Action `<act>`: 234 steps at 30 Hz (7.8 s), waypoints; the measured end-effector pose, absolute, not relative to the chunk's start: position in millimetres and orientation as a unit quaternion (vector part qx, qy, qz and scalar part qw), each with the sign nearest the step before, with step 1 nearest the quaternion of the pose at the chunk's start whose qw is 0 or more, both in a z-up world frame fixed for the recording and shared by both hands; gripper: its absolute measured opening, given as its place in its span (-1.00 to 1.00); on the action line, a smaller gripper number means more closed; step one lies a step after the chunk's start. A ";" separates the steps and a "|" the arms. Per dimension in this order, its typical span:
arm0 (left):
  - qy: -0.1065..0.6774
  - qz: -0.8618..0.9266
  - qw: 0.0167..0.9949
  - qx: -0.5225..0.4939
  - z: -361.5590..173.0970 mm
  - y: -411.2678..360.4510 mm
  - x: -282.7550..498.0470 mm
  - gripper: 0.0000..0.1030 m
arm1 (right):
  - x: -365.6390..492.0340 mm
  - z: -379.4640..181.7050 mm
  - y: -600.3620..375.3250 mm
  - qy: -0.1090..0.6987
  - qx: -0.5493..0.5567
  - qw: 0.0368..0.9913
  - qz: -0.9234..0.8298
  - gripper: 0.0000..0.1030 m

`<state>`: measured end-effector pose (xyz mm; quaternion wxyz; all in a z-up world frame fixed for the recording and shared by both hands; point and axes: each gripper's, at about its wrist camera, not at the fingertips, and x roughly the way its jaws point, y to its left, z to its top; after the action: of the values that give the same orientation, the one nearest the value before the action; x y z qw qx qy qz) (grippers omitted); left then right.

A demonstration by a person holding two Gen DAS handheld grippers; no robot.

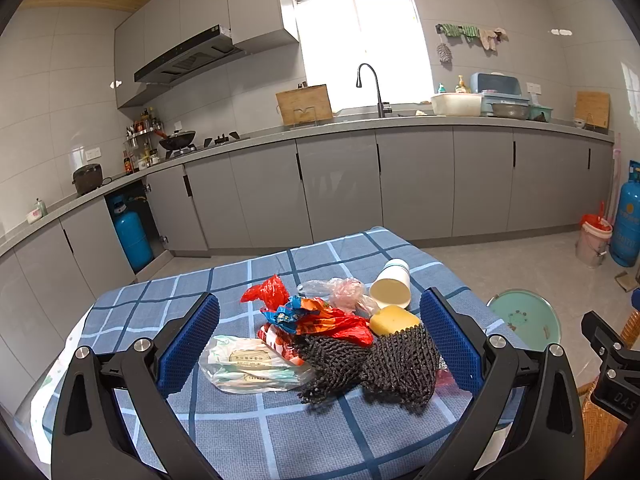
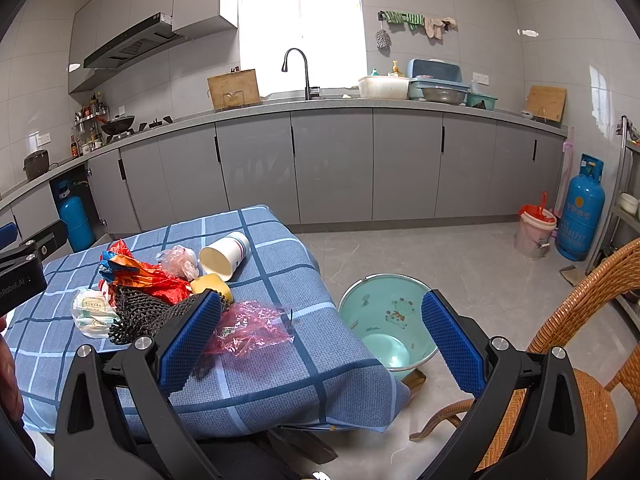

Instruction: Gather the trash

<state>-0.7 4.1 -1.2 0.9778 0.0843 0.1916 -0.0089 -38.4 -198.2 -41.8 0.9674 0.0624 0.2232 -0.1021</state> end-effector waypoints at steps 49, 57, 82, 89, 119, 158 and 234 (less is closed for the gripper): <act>0.243 0.086 0.964 0.071 -42.0 84.2 35.8 0.92 | -5.1 -61.7 -175.2 0.236 0.045 0.967 -0.080 0.91; 0.288 0.105 0.950 0.056 -71.9 113.6 56.0 0.92 | 31.7 -87.4 -162.4 0.277 0.031 0.958 -0.068 0.91; 0.324 -0.014 0.943 0.072 -99.9 44.3 161.5 -0.40 | 119.8 -129.4 -134.9 0.322 -0.003 0.946 -0.039 0.91; 0.307 -0.046 0.949 0.057 -85.7 47.1 151.8 -0.63 | 123.1 -127.7 -142.7 0.324 0.004 0.945 -0.051 0.91; 0.195 0.031 0.979 0.060 -51.6 76.1 156.5 -0.64 | 248.8 -159.0 -76.8 0.485 -0.030 0.870 0.084 -0.02; 0.226 -0.212 0.941 0.134 -80.3 -189.6 149.6 -0.63 | 156.7 -153.1 -374.3 0.351 0.100 0.917 -0.161 -0.04; 0.302 -0.028 0.947 0.110 -113.6 28.0 91.6 0.66 | 104.7 -150.6 -183.7 0.373 0.051 0.926 0.004 0.71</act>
<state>91.6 28.0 -113.6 0.9465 0.1103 0.3019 -0.0277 104.7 -183.7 -150.6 0.9262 0.0512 0.3735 0.0036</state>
